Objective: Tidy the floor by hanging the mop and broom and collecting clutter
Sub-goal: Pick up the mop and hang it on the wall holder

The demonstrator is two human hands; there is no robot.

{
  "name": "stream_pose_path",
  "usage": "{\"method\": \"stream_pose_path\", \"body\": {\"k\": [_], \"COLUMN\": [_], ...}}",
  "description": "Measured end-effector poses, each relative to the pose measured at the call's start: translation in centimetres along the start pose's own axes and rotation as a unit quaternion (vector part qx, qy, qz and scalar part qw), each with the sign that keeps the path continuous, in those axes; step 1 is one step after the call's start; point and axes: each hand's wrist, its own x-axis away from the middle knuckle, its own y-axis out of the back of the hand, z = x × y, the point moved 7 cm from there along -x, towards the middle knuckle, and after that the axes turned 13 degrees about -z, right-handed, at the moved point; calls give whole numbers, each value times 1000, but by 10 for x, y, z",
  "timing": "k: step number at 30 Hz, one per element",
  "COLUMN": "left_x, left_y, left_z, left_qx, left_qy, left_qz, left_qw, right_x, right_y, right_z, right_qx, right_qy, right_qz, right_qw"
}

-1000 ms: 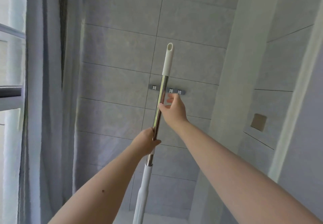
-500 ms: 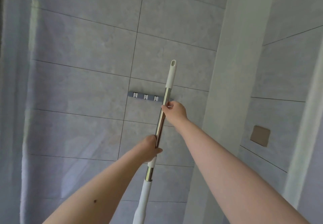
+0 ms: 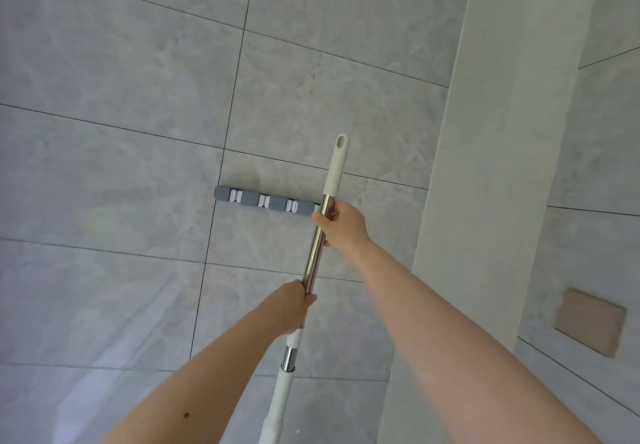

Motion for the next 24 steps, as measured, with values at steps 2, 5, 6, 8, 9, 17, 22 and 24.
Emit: {"method": "stream_pose_path", "body": {"k": [2, 5, 6, 8, 9, 17, 22, 24], "left_x": [-27, -64, -74, -93, -101, -157, -182, -190], "left_y": [-10, -21, -25, -32, -35, -55, -66, -70], "left_z": [-2, -4, -4, -2, -1, 10, 22, 27], "left_qx": [-13, -28, -28, -35, -37, -84, -123, -131], "left_qy": [1, -2, -5, -2, 1, -2, -19, -25], "left_qz": [1, -9, -13, -19, -19, 6, 25, 27], "left_qw": [1000, 1000, 1000, 999, 999, 996, 992, 991], "right_x": [-29, -67, -77, -98, -106, -159, -175, -180], "right_y": [-13, -27, -29, -35, -38, -59, -78, -83], "right_z": [-14, -26, -29, -34, -37, -59, -73, -78], "right_qx": [0, 4, 0, -15, -20, 24, 35, 42], "right_qy": [2, 22, 30, 35, 35, 59, 54, 53], "right_qz": [19, 20, 12, 2, -2, -26, -29, -27], "right_qw": [1000, 1000, 999, 999, 999, 998, 998, 997]}}
